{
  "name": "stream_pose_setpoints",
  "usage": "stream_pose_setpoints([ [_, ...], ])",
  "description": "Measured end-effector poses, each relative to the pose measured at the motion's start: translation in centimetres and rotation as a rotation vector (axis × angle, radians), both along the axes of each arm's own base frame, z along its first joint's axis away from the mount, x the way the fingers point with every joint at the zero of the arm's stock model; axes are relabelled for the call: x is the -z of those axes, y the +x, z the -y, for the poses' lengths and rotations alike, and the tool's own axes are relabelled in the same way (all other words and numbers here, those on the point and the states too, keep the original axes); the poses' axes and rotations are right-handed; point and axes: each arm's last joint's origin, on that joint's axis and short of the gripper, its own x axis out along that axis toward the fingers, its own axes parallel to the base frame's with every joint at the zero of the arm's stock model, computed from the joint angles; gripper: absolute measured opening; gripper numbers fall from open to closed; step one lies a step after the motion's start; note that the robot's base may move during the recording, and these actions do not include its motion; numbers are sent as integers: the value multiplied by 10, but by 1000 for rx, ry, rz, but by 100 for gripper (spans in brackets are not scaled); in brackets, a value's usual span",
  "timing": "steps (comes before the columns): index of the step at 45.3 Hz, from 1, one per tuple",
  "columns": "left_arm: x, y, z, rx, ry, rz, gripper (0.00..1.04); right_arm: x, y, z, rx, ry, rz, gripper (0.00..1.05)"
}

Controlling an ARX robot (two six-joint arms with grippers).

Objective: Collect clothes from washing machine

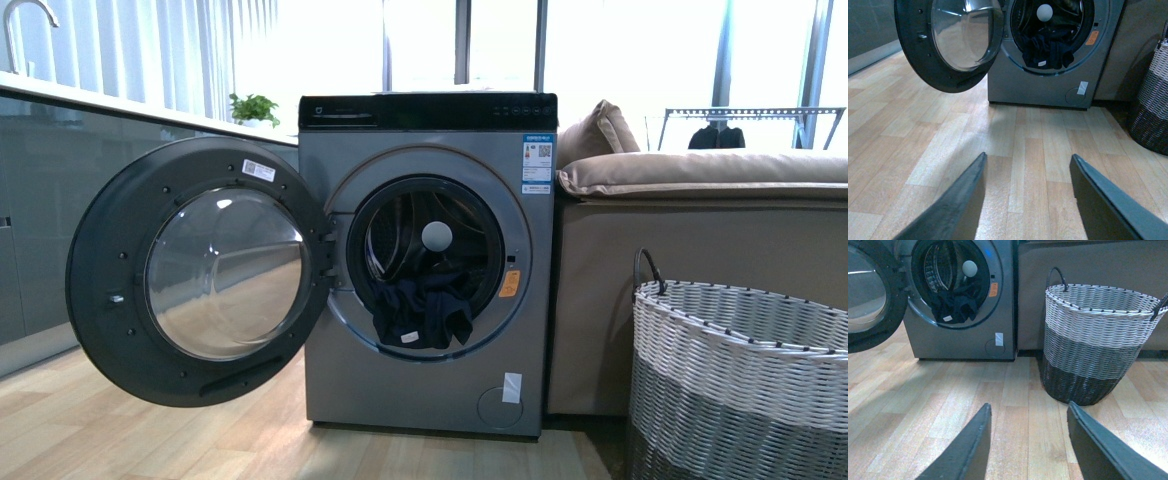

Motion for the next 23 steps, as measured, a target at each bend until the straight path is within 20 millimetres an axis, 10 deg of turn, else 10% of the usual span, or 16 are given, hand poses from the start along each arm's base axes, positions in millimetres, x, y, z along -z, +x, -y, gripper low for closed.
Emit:
stream_pose_setpoints([
  [12, 0, 0, 0, 0, -2, 0, 100, 0, 0, 0, 0, -3, 0, 96],
  [23, 0, 0, 0, 0, -2, 0, 98, 0, 0, 0, 0, -2, 0, 97],
])
